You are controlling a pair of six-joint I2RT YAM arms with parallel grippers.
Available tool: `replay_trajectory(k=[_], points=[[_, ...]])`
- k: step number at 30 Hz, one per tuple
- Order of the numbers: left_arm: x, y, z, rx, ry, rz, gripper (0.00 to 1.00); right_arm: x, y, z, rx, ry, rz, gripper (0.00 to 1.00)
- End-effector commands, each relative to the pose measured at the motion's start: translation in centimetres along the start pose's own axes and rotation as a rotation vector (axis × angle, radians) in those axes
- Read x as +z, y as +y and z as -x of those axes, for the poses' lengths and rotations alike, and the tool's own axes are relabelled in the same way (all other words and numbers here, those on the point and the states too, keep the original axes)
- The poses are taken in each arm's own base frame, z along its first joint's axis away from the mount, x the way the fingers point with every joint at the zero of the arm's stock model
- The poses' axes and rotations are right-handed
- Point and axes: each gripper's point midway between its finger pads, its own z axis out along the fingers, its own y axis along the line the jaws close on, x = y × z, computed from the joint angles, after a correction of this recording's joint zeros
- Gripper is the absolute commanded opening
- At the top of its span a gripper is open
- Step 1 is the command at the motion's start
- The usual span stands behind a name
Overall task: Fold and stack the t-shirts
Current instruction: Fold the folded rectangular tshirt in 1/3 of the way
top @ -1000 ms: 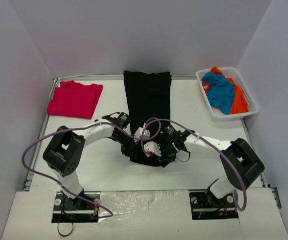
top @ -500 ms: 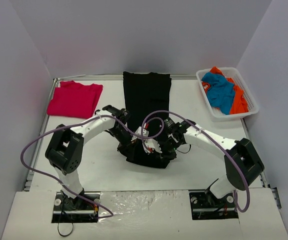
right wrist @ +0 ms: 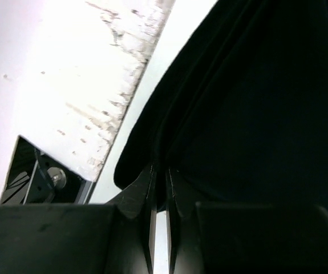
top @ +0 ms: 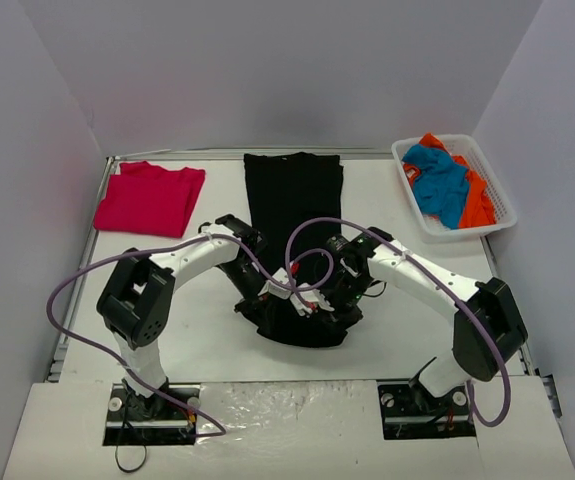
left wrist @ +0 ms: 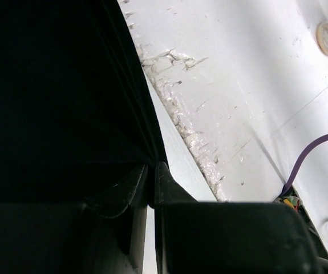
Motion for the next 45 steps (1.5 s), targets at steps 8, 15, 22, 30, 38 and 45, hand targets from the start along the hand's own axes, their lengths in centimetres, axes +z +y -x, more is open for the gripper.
replay_trajectory(k=[8,15,22,30,38,45], points=[[-2.1,-2.9,1.1,-0.094,0.036,0.183,0.03,-0.6,2.1,0.9,0.028,-0.050,0.143,0.00],[-4.7,0.5,0.3,-0.180,0.054,0.386,0.02,-2.9,-2.1,0.7,0.057,-0.107,-0.010,0.00],[-5.5,2.3,0.0,-0.225,0.042,0.443,0.02,-5.5,-5.5,-0.4,0.097,-0.125,-0.114,0.00],[-8.2,4.6,1.1,-0.242,0.066,0.559,0.02,-7.1,-8.8,-0.6,0.112,-0.095,-0.208,0.00],[-12.0,7.2,2.5,-0.220,0.083,0.688,0.02,-10.0,-13.8,-1.1,0.156,-0.097,-0.365,0.00],[-13.8,10.4,2.4,-0.227,0.085,0.747,0.02,-10.9,-17.6,-2.6,0.189,-0.087,-0.409,0.00]])
